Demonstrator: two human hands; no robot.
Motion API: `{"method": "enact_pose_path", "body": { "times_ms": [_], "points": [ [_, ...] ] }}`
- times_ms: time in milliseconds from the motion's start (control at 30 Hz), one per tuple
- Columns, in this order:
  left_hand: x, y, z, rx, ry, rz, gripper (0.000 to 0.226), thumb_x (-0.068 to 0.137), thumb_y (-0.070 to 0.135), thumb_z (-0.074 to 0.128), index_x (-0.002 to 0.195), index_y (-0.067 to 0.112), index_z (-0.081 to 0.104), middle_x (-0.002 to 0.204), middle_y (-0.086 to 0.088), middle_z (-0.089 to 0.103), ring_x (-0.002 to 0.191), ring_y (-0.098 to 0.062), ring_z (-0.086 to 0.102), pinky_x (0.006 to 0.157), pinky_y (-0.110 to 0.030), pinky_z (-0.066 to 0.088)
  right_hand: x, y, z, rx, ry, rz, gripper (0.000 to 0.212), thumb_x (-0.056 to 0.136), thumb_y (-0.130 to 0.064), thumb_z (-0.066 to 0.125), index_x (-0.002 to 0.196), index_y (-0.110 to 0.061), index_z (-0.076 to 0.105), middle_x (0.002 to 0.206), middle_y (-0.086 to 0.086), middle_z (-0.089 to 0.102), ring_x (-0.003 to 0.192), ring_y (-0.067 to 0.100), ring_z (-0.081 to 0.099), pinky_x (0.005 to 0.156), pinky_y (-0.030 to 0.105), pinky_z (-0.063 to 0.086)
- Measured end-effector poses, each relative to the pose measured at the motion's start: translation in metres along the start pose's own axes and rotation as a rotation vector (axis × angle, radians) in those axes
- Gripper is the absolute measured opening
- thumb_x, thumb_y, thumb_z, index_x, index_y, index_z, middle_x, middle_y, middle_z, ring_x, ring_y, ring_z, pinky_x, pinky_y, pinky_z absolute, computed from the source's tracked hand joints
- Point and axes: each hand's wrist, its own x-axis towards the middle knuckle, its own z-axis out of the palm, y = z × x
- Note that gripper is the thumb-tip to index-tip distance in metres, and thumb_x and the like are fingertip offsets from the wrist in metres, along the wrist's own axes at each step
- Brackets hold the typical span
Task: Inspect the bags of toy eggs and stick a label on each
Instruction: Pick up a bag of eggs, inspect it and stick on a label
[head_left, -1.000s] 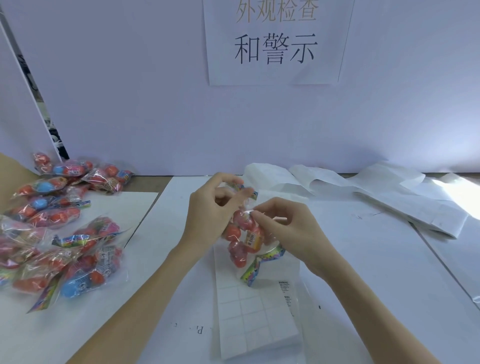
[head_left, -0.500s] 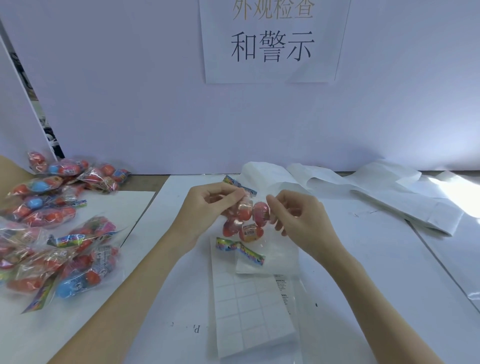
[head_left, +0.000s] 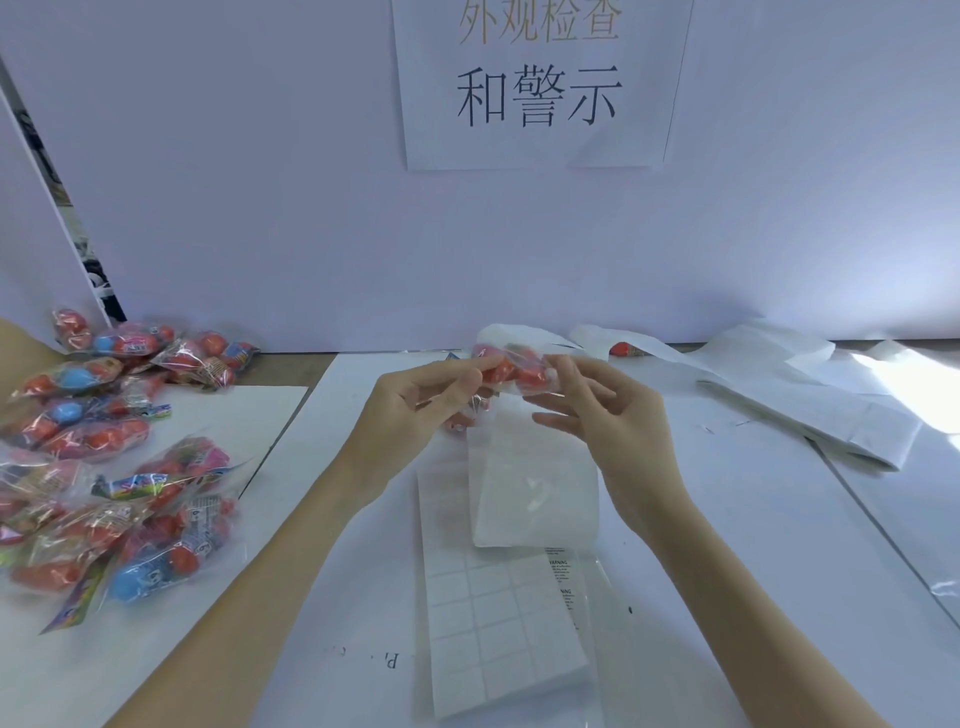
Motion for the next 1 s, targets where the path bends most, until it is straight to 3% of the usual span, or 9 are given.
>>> {"method": "enact_pose_path", "body": {
  "times_ms": [167, 233, 333, 400, 467, 567, 700, 833, 1000],
  "points": [
    [0.001, -0.001, -0.007, -0.063, -0.156, -0.005, 0.035, 0.103, 0.048, 0.053, 0.134, 0.035, 0.065, 0.123, -0.006, 0.074, 0.108, -0.032, 0.071, 0.092, -0.04, 0.059, 0.004, 0.006, -0.004, 0.092, 0.062, 0.124, 0.029, 0.094, -0.003, 0.074, 0.12, -0.006, 0.061, 0.112, 0.015, 0.073, 0.097, 0.026, 0.077, 0.095, 0.04, 0.061],
    [0.004, -0.002, -0.005, -0.135, -0.063, -0.081, 0.043, 0.097, 0.051, 0.062, 0.138, 0.037, 0.055, 0.118, -0.011, 0.074, 0.099, -0.031, 0.074, 0.087, -0.04, 0.061, 0.003, 0.008, -0.004, 0.04, 0.002, 0.163, 0.041, 0.093, 0.0, 0.073, 0.128, -0.017, 0.059, 0.12, 0.014, 0.071, 0.101, 0.023, 0.076, 0.103, 0.044, 0.057],
    [0.008, -0.009, -0.003, -0.093, 0.094, -0.116, 0.032, 0.096, 0.038, 0.072, 0.125, 0.024, 0.071, 0.101, -0.006, 0.076, 0.079, -0.025, 0.071, 0.075, -0.036, 0.057, 0.001, 0.01, -0.001, -0.022, -0.096, 0.183, 0.046, 0.092, 0.001, 0.074, 0.131, -0.023, 0.062, 0.119, 0.009, 0.073, 0.107, 0.024, 0.074, 0.109, 0.049, 0.053],
    [0.009, -0.012, -0.003, -0.102, 0.157, -0.112, 0.013, 0.097, 0.027, 0.074, 0.109, 0.024, 0.079, 0.091, -0.006, 0.074, 0.071, -0.023, 0.067, 0.069, -0.031, 0.056, 0.001, 0.01, 0.002, -0.034, -0.144, 0.175, 0.036, 0.096, -0.002, 0.071, 0.128, -0.018, 0.069, 0.117, 0.006, 0.076, 0.107, 0.024, 0.074, 0.105, 0.045, 0.055],
    [0.008, -0.012, -0.003, -0.149, 0.165, -0.117, 0.012, 0.095, 0.023, 0.075, 0.106, 0.022, 0.079, 0.09, -0.006, 0.073, 0.075, -0.022, 0.068, 0.069, -0.028, 0.057, 0.0, 0.01, 0.003, -0.043, -0.159, 0.173, 0.022, 0.1, -0.014, 0.069, 0.121, -0.012, 0.075, 0.113, 0.006, 0.078, 0.107, 0.026, 0.074, 0.101, 0.04, 0.056],
    [0.007, -0.01, -0.003, -0.177, 0.094, -0.131, 0.022, 0.094, 0.023, 0.076, 0.114, 0.014, 0.074, 0.101, -0.011, 0.074, 0.083, -0.022, 0.07, 0.074, -0.029, 0.057, 0.001, 0.012, 0.001, -0.067, -0.05, 0.173, 0.017, 0.099, -0.02, 0.071, 0.106, -0.007, 0.079, 0.101, 0.011, 0.08, 0.098, 0.029, 0.076, 0.094, 0.037, 0.059],
    [0.007, -0.007, 0.0, -0.194, 0.035, -0.216, 0.044, 0.083, 0.045, 0.082, 0.111, 0.012, 0.075, 0.105, -0.011, 0.077, 0.08, -0.023, 0.072, 0.067, -0.027, 0.058, 0.002, 0.013, -0.003, -0.146, -0.06, 0.174, 0.011, 0.098, -0.011, 0.07, 0.095, -0.005, 0.078, 0.088, 0.015, 0.078, 0.077, 0.021, 0.073, 0.081, 0.029, 0.061],
    [0.007, -0.013, 0.001, -0.177, 0.165, -0.19, 0.007, 0.088, 0.024, 0.079, 0.089, 0.017, 0.081, 0.082, -0.001, 0.075, 0.069, -0.012, 0.067, 0.061, -0.019, 0.053, 0.001, 0.016, 0.0, -0.227, -0.123, 0.147, 0.012, 0.101, -0.016, 0.067, 0.097, -0.011, 0.077, 0.089, 0.013, 0.079, 0.075, 0.015, 0.071, 0.078, 0.024, 0.059],
    [0.011, -0.015, -0.004, -0.153, 0.331, -0.095, 0.011, 0.09, 0.015, 0.081, 0.084, 0.022, 0.076, 0.084, 0.008, 0.073, 0.077, -0.01, 0.064, 0.068, -0.021, 0.053, 0.0, 0.017, 0.002, -0.27, -0.133, 0.149, 0.008, 0.099, -0.017, 0.071, 0.102, -0.012, 0.077, 0.085, 0.003, 0.081, 0.077, 0.008, 0.074, 0.067, 0.017, 0.055]
  ]
}}
